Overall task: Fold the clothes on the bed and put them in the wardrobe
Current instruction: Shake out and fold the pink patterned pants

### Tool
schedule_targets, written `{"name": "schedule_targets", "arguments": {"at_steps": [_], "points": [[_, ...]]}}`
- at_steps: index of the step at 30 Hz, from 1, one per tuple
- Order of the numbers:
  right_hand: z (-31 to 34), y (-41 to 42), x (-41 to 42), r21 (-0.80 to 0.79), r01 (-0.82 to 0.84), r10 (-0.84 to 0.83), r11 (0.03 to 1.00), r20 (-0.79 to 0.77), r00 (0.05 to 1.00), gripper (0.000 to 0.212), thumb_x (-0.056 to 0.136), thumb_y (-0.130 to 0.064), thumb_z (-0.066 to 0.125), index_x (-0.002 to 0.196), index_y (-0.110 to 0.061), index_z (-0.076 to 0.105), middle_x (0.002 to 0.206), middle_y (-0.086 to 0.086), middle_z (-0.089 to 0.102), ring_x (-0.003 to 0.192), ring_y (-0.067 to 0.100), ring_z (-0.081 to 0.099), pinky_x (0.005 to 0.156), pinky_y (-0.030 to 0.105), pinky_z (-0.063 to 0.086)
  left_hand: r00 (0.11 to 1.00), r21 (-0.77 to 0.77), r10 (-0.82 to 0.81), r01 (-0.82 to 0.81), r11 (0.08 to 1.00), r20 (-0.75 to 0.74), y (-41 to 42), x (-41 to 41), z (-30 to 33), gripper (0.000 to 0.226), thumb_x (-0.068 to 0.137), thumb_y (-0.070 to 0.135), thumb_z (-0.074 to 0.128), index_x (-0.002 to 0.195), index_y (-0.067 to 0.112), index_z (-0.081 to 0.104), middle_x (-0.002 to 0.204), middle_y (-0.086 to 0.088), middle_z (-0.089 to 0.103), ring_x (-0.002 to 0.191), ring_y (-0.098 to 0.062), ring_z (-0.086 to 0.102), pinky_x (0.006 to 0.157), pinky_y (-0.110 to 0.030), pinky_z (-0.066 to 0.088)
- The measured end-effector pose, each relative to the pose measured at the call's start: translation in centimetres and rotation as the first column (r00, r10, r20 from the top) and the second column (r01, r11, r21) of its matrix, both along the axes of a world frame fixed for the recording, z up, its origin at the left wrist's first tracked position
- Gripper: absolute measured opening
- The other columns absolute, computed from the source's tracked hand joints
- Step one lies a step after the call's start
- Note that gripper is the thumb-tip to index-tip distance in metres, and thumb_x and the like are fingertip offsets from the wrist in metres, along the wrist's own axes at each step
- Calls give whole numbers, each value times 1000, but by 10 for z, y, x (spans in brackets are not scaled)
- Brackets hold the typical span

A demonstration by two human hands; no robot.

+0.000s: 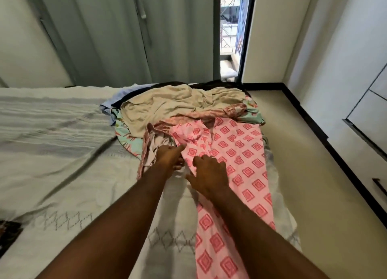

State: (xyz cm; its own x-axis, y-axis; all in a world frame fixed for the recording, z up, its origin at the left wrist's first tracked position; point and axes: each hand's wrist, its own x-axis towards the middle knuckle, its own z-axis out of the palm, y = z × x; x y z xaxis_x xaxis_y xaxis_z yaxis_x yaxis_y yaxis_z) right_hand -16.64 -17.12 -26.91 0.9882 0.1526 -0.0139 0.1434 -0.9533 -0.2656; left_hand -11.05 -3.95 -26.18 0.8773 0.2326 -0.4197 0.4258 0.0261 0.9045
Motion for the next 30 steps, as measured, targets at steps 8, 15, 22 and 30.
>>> {"name": "schedule_targets", "arguments": {"at_steps": [8, 15, 22, 30], "points": [[-13, 14, 38, 195, 152, -142, 969, -61, 988, 20, 91, -18, 65, 110, -19, 64, 107, 5, 69, 93, 25, 66, 90, 44, 54, 993, 34, 84, -82, 996, -82, -15, 54, 13, 5, 89, 0, 64, 86, -3, 61, 72, -14, 63, 57, -24, 59, 46, -32, 49], [5, -69, 65, 680, 385, -502, 625, -28, 864, 26, 102, -21, 57, 125, -15, 67, 117, 4, 71, 88, 11, 60, 58, 15, 42, 972, -84, 70, -53, 995, 222, -88, 113, 53, 15, 95, 0, 46, 97, 2, 60, 73, -10, 61, 44, -15, 59, 36, -19, 39], [-29, -145, 50, 659, 459, -486, 596, -158, 859, 23, 95, -18, 64, 114, -10, 73, 111, 10, 74, 100, 26, 68, 92, 41, 55, 834, 501, -422, 210, 840, 357, -126, 136, 31, 23, 96, 1, 57, 102, 22, 64, 104, -6, 66, 83, -19, 65, 56, -25, 52], [-30, -146, 76, 640, 534, -422, 552, -337, 841, 45, 87, -51, 68, 110, -12, 70, 110, 5, 73, 100, 26, 67, 91, 43, 56, 636, 913, -770, 344, 218, -55, -110, 147, 1, 33, 98, 18, 56, 117, 43, 65, 134, 9, 61, 116, -17, 59, 96, -49, 50]]}}
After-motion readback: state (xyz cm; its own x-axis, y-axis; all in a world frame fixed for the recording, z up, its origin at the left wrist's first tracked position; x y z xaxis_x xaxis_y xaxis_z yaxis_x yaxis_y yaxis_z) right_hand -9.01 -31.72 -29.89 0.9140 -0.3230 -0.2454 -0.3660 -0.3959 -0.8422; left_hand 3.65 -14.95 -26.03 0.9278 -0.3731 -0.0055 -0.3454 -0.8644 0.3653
